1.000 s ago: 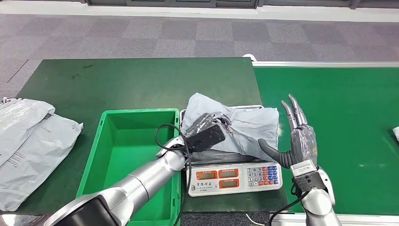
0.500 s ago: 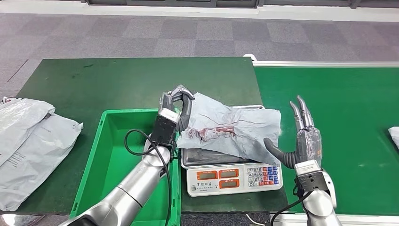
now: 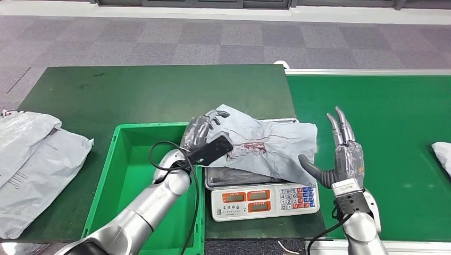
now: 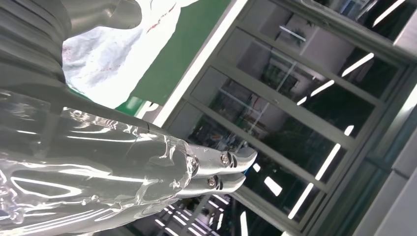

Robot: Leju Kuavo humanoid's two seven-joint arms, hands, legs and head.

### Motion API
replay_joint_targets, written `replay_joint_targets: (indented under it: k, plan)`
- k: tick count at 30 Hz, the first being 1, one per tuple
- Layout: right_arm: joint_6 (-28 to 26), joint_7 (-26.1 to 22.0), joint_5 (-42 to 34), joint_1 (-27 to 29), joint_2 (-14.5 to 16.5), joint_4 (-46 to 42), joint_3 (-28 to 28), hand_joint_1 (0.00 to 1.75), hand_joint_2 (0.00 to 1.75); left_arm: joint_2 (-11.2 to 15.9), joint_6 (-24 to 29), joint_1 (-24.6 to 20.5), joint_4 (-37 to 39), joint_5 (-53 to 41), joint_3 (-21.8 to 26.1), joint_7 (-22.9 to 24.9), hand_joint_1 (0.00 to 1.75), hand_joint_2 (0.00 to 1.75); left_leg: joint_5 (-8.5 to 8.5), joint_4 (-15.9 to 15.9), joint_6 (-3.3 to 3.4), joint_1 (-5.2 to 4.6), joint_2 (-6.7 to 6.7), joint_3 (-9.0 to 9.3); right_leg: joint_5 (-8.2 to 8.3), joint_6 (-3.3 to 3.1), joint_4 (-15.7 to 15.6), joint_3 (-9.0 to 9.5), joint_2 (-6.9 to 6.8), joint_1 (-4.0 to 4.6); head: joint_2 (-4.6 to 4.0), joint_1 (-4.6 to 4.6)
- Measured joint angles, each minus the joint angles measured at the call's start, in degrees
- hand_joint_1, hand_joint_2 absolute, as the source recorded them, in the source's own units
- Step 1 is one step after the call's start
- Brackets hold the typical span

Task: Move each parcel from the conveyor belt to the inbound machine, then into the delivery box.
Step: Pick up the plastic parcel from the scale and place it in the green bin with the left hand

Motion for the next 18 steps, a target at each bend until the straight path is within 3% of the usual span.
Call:
replay_joint_targets:
  k: [6,11,15,16,18]
  plan:
    - [1.08,0.01,1.29,-0.92,0.0,1.37,-0.06,0.0,1.75,-2.36,-6.04,-3.52,10.16,-6.8,-4.14,8.68,0.0,1.75,0.0,0.0,0.02,-0.01,-0.04,-0.01,-0.01,0.01,0.0,0.0,0.02,0.0,0.0,0.0]
    - [1.55,-0.01,2.19,-0.98,0.04,2.09,-0.13,0.0,1.75,-3.32,-11.92,-5.79,13.94,-9.35,-5.93,14.72,0.0,1.75,-0.01,-0.02,0.02,0.01,-0.09,0.0,-0.05,0.01,0.0,0.06,-0.03,0.02,0.0,-0.01]
    - [2.14,0.01,3.43,-1.05,0.48,2.44,-0.15,0.0,1.75,-3.64,-13.08,-7.31,15.61,-12.08,-6.99,19.01,0.0,1.75,-0.01,-0.03,0.02,0.01,-0.08,0.11,-0.05,0.01,0.0,0.19,-0.08,0.02,0.0,-0.01]
    - [2.21,0.07,3.76,-1.12,0.64,2.49,-0.15,0.0,1.75,-3.67,-12.74,-7.52,15.92,-13.16,-7.32,20.17,0.1,1.75,-0.01,-0.03,0.02,0.01,-0.08,0.14,-0.04,0.0,0.0,0.21,-0.08,0.02,-0.01,-0.01]
    - [2.66,0.47,4.63,-1.34,0.95,2.56,-0.15,0.0,1.75,-3.7,-11.87,-7.93,16.4,-15.56,-8.32,22.81,0.98,1.75,0.0,-0.04,0.02,0.01,-0.07,0.2,-0.03,0.0,0.0,0.27,-0.08,0.01,-0.01,-0.01]
